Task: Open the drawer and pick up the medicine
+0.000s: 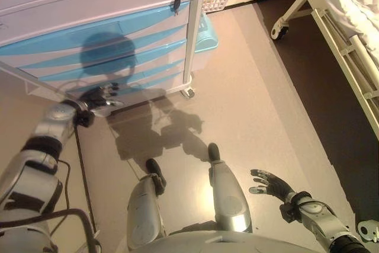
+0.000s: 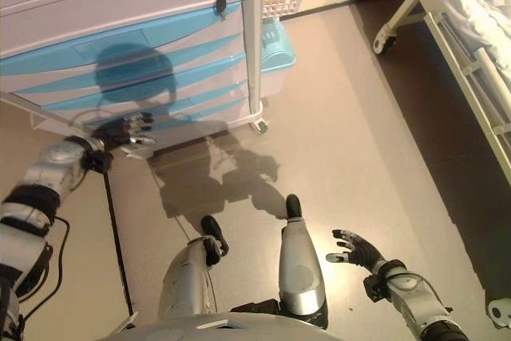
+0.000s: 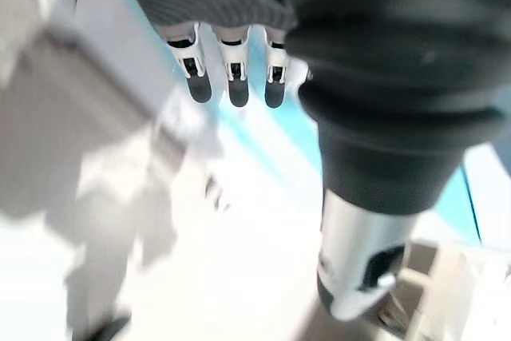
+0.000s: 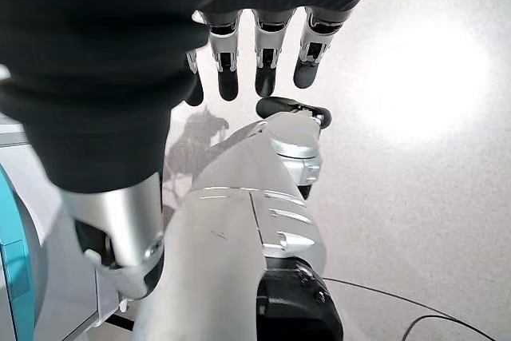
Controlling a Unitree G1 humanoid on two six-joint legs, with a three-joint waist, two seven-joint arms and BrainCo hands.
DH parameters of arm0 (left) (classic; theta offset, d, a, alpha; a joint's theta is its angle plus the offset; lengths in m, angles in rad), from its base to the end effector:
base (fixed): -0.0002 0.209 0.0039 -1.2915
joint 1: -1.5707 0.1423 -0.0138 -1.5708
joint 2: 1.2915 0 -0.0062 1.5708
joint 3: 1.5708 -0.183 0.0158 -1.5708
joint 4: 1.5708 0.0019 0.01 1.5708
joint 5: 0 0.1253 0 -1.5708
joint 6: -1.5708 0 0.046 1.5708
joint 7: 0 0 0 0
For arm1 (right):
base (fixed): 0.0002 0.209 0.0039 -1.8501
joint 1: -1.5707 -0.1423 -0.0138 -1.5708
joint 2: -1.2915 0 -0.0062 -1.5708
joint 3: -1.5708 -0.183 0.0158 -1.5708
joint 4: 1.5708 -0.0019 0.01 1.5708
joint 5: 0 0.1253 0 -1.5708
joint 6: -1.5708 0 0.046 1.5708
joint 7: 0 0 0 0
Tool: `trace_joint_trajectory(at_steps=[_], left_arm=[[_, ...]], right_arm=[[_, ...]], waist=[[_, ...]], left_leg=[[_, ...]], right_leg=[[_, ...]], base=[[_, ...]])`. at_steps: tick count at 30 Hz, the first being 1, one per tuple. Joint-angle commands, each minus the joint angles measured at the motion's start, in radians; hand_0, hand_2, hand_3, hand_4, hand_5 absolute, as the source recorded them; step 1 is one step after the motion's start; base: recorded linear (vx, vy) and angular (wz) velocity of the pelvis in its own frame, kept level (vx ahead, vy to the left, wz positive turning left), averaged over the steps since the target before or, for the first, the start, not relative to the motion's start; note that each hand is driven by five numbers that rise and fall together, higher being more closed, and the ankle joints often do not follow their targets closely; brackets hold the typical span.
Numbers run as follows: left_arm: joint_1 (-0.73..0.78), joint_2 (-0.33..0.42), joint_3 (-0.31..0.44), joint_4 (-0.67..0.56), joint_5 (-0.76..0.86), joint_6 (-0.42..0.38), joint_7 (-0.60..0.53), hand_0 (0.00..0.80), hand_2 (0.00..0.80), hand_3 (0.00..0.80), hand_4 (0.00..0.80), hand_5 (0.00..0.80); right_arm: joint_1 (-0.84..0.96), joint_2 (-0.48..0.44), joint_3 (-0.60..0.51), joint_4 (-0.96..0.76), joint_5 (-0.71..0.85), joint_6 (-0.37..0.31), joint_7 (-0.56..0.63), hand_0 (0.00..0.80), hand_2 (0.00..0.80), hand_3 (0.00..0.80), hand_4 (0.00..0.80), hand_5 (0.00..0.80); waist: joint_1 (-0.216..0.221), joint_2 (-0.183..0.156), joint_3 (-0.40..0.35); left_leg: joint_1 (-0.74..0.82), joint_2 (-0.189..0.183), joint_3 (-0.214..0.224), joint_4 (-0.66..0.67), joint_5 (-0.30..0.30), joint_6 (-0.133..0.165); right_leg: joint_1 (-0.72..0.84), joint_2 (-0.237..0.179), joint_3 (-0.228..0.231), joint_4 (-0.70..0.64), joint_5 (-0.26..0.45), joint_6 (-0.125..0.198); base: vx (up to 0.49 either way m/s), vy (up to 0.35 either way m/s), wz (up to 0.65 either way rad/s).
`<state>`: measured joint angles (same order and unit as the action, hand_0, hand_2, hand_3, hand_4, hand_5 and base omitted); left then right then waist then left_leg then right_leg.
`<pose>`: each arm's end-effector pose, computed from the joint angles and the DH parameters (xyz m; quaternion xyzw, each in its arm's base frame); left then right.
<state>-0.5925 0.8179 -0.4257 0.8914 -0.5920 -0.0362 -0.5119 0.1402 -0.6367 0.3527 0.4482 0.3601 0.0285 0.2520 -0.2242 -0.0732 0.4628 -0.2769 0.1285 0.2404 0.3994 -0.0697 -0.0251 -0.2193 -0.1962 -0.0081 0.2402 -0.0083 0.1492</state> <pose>0.2663 0.3172 0.0947 0.1396 0.1909 -0.1455 0.9607 0.1187 -0.2649 -0.0277 -0.1170 0.3710 0.1520 0.9086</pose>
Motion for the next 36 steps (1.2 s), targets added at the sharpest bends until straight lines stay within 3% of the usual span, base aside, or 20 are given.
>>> trace_joint_trajectory(at_steps=[1,7,12,17,19,25,36], left_arm=[[0.104,-0.017,0.097,-0.047,-0.035,0.032,-0.046,0.000,0.000,0.000,0.000,0.000],[0.340,-0.117,0.138,-0.128,-0.039,0.079,-0.028,0.000,0.000,0.000,0.000,0.000],[0.512,-0.202,0.177,-0.159,-0.039,0.097,-0.016,0.000,0.000,0.000,0.000,0.000],[0.617,-0.282,0.167,-0.186,-0.049,0.113,-0.028,0.000,0.000,0.000,0.000,0.000],[0.638,-0.317,0.146,-0.194,-0.068,0.132,-0.016,0.000,0.000,0.000,0.000,0.000],[0.647,-0.445,0.103,-0.096,-0.089,0.112,0.021,0.000,0.000,0.000,0.000,0.000],[0.605,-0.566,0.121,0.149,-0.213,0.039,0.044,0.000,0.000,0.000,0.000,0.000]], right_arm=[[0.029,0.011,-0.037,-0.037,-0.034,0.017,0.002,0.000,0.000,0.000,0.000,0.000],[0.033,0.021,-0.080,-0.058,0.031,0.078,-0.014,0.000,0.000,0.000,0.000,0.000],[0.051,0.075,-0.093,-0.055,0.129,0.080,0.015,0.000,0.000,0.000,0.000,0.000],[0.059,0.143,-0.068,-0.007,0.169,-0.003,0.052,0.000,0.000,0.000,0.000,0.000],[0.053,0.179,-0.053,0.025,0.233,0.004,0.073,0.000,0.000,0.000,0.000,0.000],[-0.001,0.297,-0.028,0.250,0.259,-0.034,0.130,0.000,0.000,0.000,0.000,0.000],[-0.068,0.381,-0.004,0.499,0.305,-0.081,0.134,0.000,0.000,0.000,0.000,0.000]], waist=[[0.034,0.000,-0.041],[0.072,0.030,-0.083],[0.103,0.058,-0.139],[0.131,0.081,-0.194],[0.142,0.090,-0.213],[0.178,0.105,-0.269],[0.218,0.094,-0.331]], left_leg=[[0.101,-0.068,-0.023,-0.074,-0.039,0.042],[0.154,-0.088,-0.061,-0.153,-0.006,0.033],[0.199,-0.094,-0.097,-0.232,0.024,0.020],[0.227,-0.095,-0.126,-0.277,0.041,0.008],[0.242,-0.095,-0.134,-0.297,0.050,0.004],[0.274,-0.089,-0.158,-0.370,0.084,-0.011],[0.315,-0.085,-0.178,-0.455,0.119,-0.023]], right_leg=[[-0.027,-0.003,-0.008,0.011,0.074,-0.009],[0.029,0.005,-0.036,-0.014,0.049,-0.017],[0.084,0.023,-0.065,-0.048,0.025,-0.029],[0.127,0.032,-0.100,-0.069,0.004,-0.040],[0.146,0.033,-0.115,-0.079,0.001,-0.044],[0.203,0.038,-0.164,-0.111,-0.013,-0.053],[0.274,0.051,-0.224,-0.164,-0.019,-0.062]], base=[[0.000,0.000,0.00],[0.032,0.012,0.04],[0.058,-0.005,0.10],[0.042,0.001,0.13],[0.028,0.017,0.14],[0.015,0.001,0.12],[-0.022,-0.021,0.11]])
